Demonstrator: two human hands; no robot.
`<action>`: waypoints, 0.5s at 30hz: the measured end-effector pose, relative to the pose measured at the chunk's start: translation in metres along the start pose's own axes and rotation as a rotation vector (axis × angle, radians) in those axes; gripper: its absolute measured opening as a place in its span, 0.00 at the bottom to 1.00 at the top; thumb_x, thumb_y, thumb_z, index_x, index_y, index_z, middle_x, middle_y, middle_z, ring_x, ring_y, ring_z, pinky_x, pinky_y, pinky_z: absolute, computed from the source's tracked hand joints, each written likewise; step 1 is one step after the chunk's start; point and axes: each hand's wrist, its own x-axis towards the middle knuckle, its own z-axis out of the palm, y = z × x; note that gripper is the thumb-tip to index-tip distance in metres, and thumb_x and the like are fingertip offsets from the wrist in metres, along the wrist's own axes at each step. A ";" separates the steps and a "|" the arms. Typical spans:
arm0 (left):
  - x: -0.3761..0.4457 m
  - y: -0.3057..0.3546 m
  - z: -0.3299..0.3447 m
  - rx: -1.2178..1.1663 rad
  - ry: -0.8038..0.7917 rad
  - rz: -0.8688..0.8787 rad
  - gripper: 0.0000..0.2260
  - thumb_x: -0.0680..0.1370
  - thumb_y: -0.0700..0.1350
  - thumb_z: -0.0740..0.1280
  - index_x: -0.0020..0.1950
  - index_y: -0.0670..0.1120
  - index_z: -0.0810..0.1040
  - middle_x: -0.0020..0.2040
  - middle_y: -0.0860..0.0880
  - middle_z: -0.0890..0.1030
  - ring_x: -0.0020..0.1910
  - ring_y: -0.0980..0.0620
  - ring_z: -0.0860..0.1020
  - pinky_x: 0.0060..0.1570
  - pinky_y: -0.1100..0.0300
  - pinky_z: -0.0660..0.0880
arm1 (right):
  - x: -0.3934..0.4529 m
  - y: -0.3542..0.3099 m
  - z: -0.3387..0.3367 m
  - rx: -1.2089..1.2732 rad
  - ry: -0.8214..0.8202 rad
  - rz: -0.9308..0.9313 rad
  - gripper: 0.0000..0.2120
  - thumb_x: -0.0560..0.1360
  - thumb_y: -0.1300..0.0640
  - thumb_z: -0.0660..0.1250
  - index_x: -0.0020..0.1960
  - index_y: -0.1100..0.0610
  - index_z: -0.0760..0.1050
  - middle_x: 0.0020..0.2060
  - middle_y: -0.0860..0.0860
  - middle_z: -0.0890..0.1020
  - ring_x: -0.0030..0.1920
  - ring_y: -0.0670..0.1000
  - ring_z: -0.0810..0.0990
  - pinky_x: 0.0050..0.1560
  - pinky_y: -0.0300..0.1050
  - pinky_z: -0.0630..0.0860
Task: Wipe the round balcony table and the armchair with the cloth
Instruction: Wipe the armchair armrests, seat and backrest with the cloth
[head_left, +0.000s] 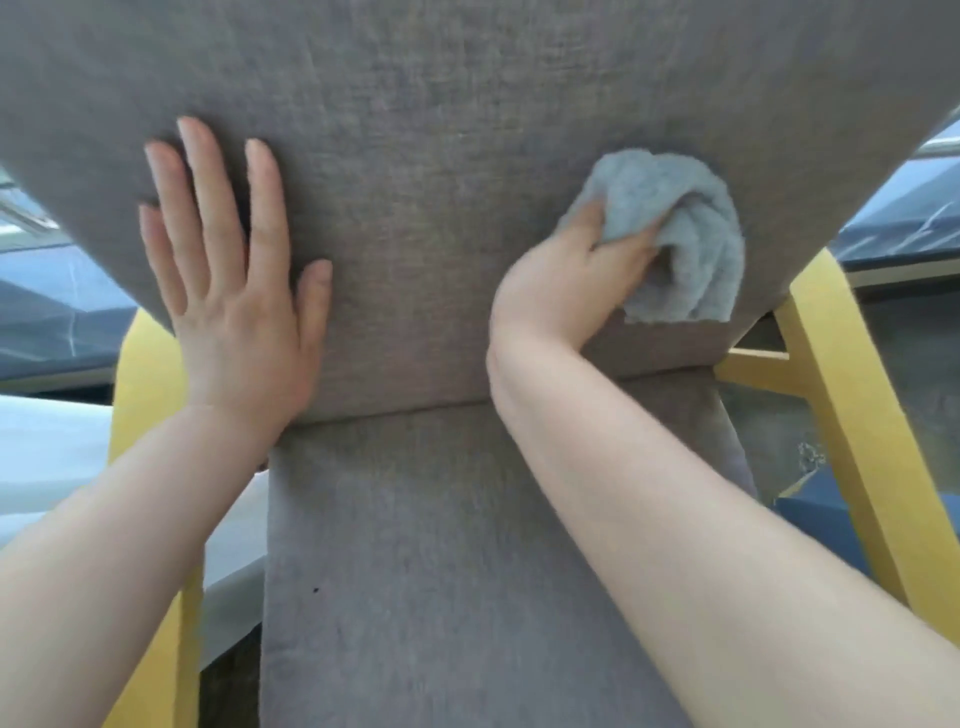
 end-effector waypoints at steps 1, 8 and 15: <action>0.001 0.004 -0.002 0.022 -0.002 0.027 0.28 0.82 0.47 0.58 0.78 0.40 0.51 0.75 0.31 0.53 0.74 0.31 0.51 0.73 0.47 0.43 | 0.002 -0.010 0.006 0.002 0.049 0.043 0.25 0.81 0.61 0.58 0.76 0.63 0.56 0.75 0.58 0.60 0.75 0.53 0.57 0.63 0.19 0.45; -0.017 -0.019 -0.038 0.044 -0.187 0.052 0.30 0.81 0.45 0.60 0.79 0.47 0.50 0.78 0.51 0.45 0.77 0.53 0.41 0.74 0.53 0.42 | -0.117 -0.004 0.009 -0.247 -0.760 -0.409 0.23 0.80 0.59 0.58 0.75 0.58 0.61 0.75 0.55 0.60 0.77 0.51 0.49 0.76 0.46 0.45; -0.180 -0.075 -0.076 0.058 -0.384 -0.518 0.28 0.78 0.50 0.47 0.78 0.43 0.57 0.78 0.45 0.56 0.76 0.46 0.53 0.71 0.48 0.53 | -0.171 0.031 0.019 -0.727 -1.506 -0.956 0.28 0.74 0.53 0.52 0.75 0.54 0.62 0.73 0.52 0.66 0.74 0.55 0.57 0.74 0.55 0.51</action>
